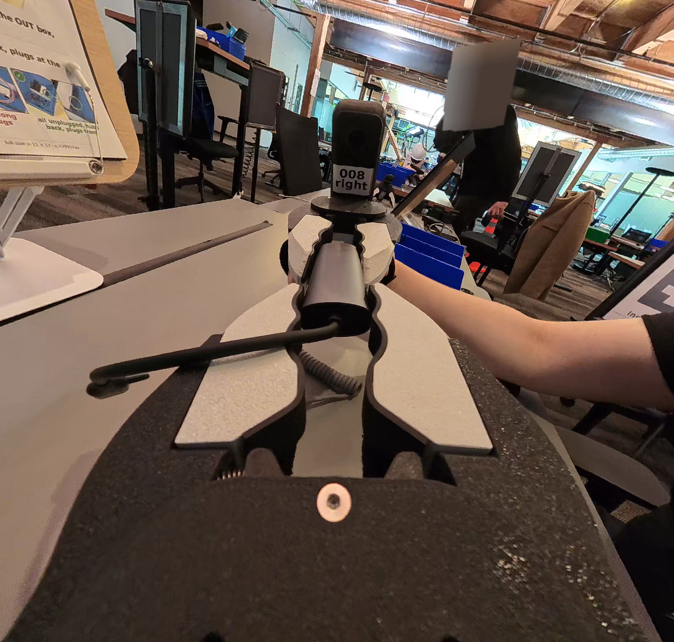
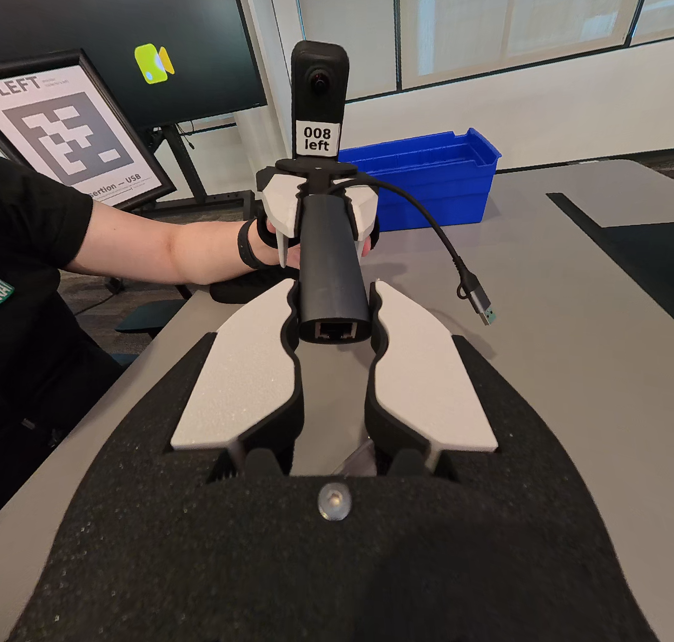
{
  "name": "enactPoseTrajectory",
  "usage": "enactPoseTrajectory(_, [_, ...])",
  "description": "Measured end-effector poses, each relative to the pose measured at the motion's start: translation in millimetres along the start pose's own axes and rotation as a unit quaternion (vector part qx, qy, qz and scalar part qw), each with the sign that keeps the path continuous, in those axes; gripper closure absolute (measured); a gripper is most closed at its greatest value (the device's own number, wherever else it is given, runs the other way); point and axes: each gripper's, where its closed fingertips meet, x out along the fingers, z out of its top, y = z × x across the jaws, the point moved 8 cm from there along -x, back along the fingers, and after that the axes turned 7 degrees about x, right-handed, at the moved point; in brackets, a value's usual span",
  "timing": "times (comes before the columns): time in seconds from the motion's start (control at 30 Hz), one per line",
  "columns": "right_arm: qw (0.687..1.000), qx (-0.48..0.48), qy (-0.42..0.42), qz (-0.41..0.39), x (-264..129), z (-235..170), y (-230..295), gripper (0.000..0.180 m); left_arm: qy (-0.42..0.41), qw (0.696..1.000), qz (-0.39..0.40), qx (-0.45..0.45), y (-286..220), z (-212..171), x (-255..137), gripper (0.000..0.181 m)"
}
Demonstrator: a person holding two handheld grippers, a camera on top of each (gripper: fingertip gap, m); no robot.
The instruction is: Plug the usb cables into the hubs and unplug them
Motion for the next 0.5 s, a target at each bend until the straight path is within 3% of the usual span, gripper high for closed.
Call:
enactPoseTrajectory(0.17, [1.0,-0.006,-0.012,-0.014,4,0,-2,0.142,-0.012,1.0,0.014,0.002,-1,0,-5,0.148])
enactPoseTrajectory(0.3, [0.998,-0.005,-0.044,-0.048,-1,5,-6,0.13,-0.027,0.999,0.037,0.001,3,-1,-12,0.148])
enactPoseTrajectory(0.5, [0.997,-0.016,-0.022,-0.07,6,-1,-6,0.124,-0.037,0.998,0.05,-0.004,6,-2,-22,0.148])
